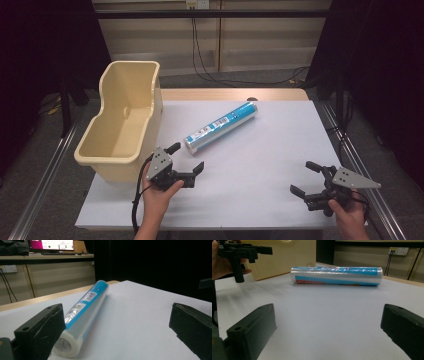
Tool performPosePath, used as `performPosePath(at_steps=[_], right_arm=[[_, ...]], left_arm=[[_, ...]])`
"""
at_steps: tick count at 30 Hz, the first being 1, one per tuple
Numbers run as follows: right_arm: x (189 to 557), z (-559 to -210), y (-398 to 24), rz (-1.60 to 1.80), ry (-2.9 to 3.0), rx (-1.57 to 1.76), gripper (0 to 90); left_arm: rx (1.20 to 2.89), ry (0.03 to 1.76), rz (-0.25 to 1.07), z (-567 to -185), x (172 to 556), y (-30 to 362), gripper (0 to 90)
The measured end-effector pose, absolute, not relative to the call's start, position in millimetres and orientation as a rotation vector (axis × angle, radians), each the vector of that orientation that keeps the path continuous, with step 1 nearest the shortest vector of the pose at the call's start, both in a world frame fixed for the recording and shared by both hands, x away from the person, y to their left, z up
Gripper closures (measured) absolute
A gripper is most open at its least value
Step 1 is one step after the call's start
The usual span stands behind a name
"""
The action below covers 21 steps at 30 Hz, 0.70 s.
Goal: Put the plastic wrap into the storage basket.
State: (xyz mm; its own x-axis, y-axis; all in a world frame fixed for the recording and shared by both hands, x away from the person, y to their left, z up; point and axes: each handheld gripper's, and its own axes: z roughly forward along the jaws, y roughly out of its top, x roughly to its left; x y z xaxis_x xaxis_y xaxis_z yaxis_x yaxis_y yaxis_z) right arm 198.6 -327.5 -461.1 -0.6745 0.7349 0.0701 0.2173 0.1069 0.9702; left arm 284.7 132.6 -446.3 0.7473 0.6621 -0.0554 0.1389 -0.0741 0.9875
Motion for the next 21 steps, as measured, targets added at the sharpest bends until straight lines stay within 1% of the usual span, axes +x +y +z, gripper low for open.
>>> performPosePath(at_steps=[12, 14, 21], right_arm=[[199, -462, -327, 1.589, 1.972, 0.922, 0.0], [199, -462, -326, 1.588, 1.975, 0.92, 0.0], [199, -461, -326, 1.582, 1.982, 0.91, 0.0]], left_arm=[[1.644, 0.695, 0.451, -449, 309, 125, 0.0], [1.643, 0.709, 0.426, -450, 313, 122, 0.0], [1.692, 0.751, 0.411, -453, 328, 111, 0.0]])
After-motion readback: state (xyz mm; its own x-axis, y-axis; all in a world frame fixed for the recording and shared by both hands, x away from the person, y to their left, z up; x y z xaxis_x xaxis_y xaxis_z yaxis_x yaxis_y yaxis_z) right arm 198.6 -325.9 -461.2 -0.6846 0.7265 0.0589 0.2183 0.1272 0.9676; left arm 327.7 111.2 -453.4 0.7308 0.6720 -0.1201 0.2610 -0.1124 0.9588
